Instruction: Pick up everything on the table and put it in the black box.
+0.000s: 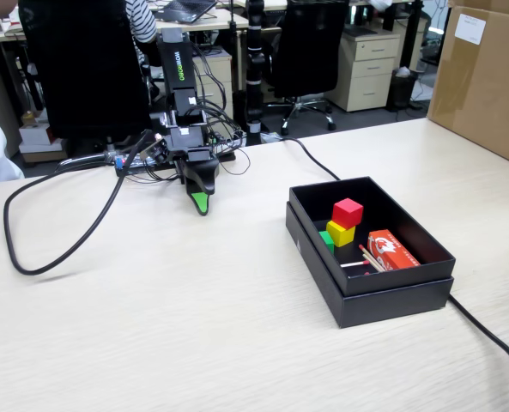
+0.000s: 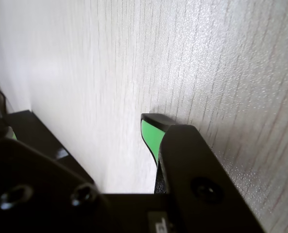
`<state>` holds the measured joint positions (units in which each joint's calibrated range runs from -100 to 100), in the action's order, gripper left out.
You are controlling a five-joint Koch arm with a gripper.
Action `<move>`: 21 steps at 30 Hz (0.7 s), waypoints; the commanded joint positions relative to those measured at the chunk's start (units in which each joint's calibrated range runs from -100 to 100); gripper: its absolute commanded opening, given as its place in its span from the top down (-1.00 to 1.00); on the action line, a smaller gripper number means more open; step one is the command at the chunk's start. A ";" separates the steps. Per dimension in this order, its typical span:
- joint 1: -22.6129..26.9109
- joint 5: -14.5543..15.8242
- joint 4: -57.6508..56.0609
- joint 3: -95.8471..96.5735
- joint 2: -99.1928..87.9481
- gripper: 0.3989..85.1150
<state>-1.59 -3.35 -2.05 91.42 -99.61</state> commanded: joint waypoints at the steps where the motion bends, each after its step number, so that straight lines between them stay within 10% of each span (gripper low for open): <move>1: -0.05 -1.07 4.95 4.05 -0.39 -0.17; 21: -0.10 -1.07 4.17 5.86 0.19 -0.14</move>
<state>-1.68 -3.88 3.83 96.07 -99.74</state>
